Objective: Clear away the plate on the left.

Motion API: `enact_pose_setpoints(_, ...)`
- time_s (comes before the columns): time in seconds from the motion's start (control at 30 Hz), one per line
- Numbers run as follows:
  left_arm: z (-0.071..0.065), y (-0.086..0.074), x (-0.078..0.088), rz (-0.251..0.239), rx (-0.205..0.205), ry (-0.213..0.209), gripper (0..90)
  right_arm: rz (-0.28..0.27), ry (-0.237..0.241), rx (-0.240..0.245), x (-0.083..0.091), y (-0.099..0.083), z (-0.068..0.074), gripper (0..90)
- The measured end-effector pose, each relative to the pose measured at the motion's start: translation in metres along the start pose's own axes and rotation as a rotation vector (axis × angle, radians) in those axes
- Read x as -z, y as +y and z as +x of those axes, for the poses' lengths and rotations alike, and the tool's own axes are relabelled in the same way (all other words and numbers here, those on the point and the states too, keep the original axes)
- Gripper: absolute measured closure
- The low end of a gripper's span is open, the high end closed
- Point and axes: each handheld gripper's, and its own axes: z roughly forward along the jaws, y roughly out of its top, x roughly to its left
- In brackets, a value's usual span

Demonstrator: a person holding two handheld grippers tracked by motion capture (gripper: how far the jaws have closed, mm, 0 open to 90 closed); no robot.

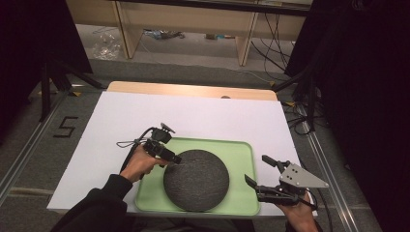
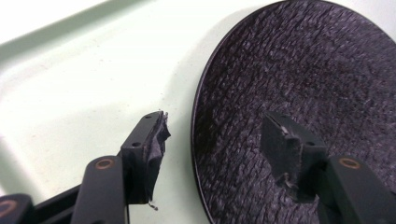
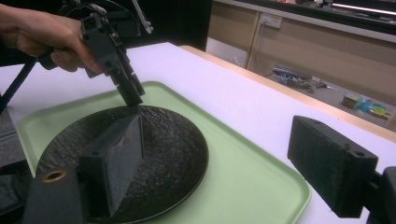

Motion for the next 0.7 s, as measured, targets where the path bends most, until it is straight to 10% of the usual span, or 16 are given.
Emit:
enact_pose_setpoints(0.43,-0.004,-0.009,0.023,-0.089,-0.023,0.004,34.8,0.002,0.0,-0.005,0.0,0.0,0.0,19.3)
enact_pose_setpoints(0.7,-0.006,-0.017,0.04,-0.227,0.006,0.031,32.1,0.0,0.001,-0.01,0.0,0.0,0.0,19.3)
